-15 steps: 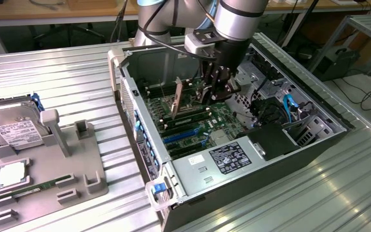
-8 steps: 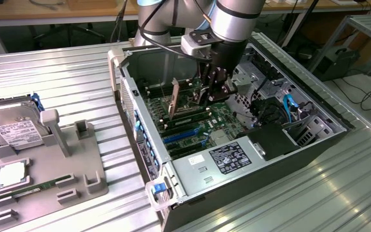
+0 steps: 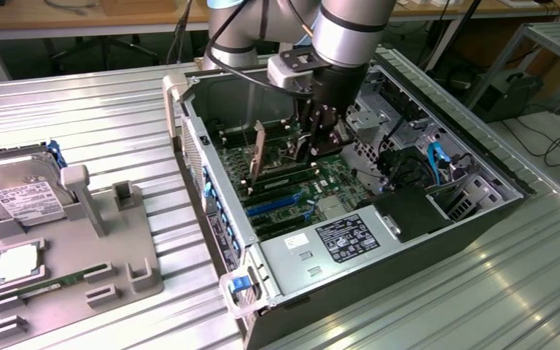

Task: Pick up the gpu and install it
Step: 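Insert the gpu into the slot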

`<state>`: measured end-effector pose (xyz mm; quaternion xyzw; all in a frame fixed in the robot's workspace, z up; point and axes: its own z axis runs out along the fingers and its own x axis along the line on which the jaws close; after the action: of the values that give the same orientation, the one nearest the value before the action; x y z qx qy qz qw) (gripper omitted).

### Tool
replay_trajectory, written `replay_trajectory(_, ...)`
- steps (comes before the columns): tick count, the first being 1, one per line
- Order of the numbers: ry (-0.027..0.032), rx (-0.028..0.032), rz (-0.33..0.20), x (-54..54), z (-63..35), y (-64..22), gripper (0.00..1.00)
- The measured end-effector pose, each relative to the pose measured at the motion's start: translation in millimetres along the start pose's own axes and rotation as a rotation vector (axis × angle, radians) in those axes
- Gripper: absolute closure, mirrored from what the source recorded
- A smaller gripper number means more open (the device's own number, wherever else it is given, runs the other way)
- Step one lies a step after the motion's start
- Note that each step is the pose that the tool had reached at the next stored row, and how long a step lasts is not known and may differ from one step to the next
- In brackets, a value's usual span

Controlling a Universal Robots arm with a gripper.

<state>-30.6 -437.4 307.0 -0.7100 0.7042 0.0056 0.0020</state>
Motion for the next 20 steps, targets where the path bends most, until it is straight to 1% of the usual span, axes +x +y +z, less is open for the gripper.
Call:
replay_trajectory(4, -0.0001, 0.0000, 0.002, 0.2, 5.7, 1.4, 0.72)
replay_trajectory(8, 0.0000, 0.0001, 0.003, 0.3, 12.4, 7.2, 0.72)
replay_trajectory(12, -0.0002, 0.0002, 0.016, 1.6, 17.6, 8.5, 0.72)
replay_trajectory(15, -0.0018, 0.0002, 0.016, 1.6, 20.0, 16.0, 0.72)
replay_trajectory(16, -0.0022, 0.0003, 0.016, 1.7, 21.1, 16.8, 0.72)
replay_trajectory(17, -0.0020, 0.0002, 0.016, 2.9, 22.0, 16.8, 0.72)
replay_trajectory(18, -0.0028, 0.0002, 0.016, 6.9, 23.8, 16.8, 0.72)
replay_trajectory(20, -0.0040, 0.0003, 0.016, 8.8, 27.3, 20.2, 0.72)
